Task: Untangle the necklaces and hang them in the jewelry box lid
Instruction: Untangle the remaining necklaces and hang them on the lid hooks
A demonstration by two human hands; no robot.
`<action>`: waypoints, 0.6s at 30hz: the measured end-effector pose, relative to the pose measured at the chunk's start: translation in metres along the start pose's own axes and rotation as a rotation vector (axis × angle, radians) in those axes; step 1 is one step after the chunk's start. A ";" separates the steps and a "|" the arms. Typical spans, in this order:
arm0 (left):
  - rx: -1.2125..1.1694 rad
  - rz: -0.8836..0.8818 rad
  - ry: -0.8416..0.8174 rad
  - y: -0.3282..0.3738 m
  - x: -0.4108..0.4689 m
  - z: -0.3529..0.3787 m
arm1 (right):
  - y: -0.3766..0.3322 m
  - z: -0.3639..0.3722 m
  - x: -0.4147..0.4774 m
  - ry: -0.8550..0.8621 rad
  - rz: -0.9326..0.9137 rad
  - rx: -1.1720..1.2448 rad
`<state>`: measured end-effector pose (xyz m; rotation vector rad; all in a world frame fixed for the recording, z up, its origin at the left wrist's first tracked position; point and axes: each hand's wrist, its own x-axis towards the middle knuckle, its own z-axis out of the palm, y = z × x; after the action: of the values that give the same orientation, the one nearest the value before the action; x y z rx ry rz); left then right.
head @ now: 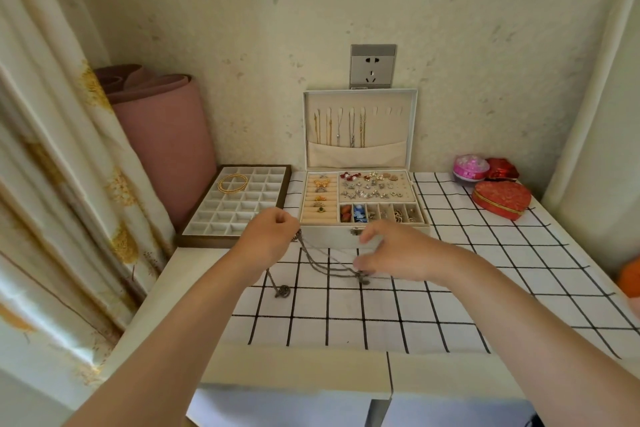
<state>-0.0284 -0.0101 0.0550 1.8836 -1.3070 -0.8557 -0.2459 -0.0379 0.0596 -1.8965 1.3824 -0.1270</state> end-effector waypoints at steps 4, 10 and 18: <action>-0.046 0.028 0.029 -0.002 0.003 0.002 | 0.004 0.004 -0.001 -0.138 -0.009 -0.095; 0.187 0.056 0.092 -0.016 0.011 -0.001 | 0.009 -0.004 0.006 0.158 -0.113 0.025; 0.464 0.045 0.049 -0.032 0.011 -0.009 | 0.018 -0.018 0.001 0.597 -0.008 0.014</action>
<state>-0.0019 -0.0110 0.0323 2.1962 -1.6121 -0.5050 -0.2679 -0.0496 0.0606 -1.9328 1.7447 -0.7543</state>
